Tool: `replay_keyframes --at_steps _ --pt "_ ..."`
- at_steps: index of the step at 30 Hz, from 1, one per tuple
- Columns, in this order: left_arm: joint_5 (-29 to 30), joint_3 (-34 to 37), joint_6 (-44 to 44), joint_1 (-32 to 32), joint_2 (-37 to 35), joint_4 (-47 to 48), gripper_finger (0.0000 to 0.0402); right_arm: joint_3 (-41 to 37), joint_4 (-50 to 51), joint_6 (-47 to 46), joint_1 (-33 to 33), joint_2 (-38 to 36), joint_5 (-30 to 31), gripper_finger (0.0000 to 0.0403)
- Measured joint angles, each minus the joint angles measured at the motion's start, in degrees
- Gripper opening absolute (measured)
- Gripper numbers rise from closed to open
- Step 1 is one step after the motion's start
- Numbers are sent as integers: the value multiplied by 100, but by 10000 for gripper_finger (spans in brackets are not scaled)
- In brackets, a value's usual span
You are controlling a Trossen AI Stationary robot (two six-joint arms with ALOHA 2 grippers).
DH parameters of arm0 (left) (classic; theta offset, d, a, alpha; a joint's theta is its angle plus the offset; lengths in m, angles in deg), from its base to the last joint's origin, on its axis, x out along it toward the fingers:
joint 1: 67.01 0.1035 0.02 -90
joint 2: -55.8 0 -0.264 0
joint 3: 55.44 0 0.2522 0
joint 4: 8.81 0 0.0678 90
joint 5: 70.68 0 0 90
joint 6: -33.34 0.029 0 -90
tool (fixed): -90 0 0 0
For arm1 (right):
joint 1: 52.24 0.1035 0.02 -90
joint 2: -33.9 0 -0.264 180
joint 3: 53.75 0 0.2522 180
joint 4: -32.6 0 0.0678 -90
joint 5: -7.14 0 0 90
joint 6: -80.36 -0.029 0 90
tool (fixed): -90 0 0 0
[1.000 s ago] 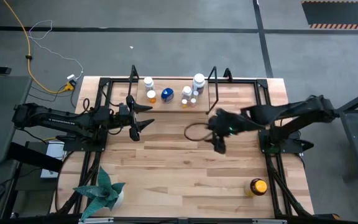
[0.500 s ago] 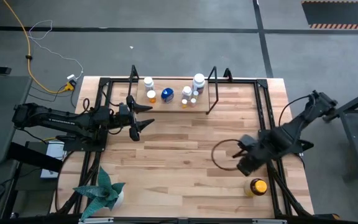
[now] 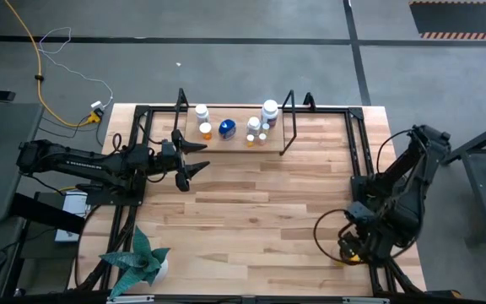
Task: Pick and place medicine bottles onto shelf by color
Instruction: Put the large yellow pill bottle on the shelf
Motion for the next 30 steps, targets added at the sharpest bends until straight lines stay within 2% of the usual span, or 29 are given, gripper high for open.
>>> replay_keyframes --at_steps 5,8,11,16,19,26,30 --pt "-1 0 40 0 0 0 259 0 4 147 131 200 9 264" --pt "-1 0 57 0 0 0 259 0 6 875 141 207 11 264" --pt "1 0 55 0 1 -1 259 0 -44 1098 135 207 160 264" --pt "-1 0 50 0 0 -2 259 0 -63 783 135 207 532 264" --pt "1 0 55 0 0 -2 259 0 -158 473 135 205 993 264" --pt "1 0 40 0 0 -2 259 0 -225 844 133 205 1739 264" --pt "-1 0 -123 0 2 -2 259 0 -219 622 133 205 1806 264"
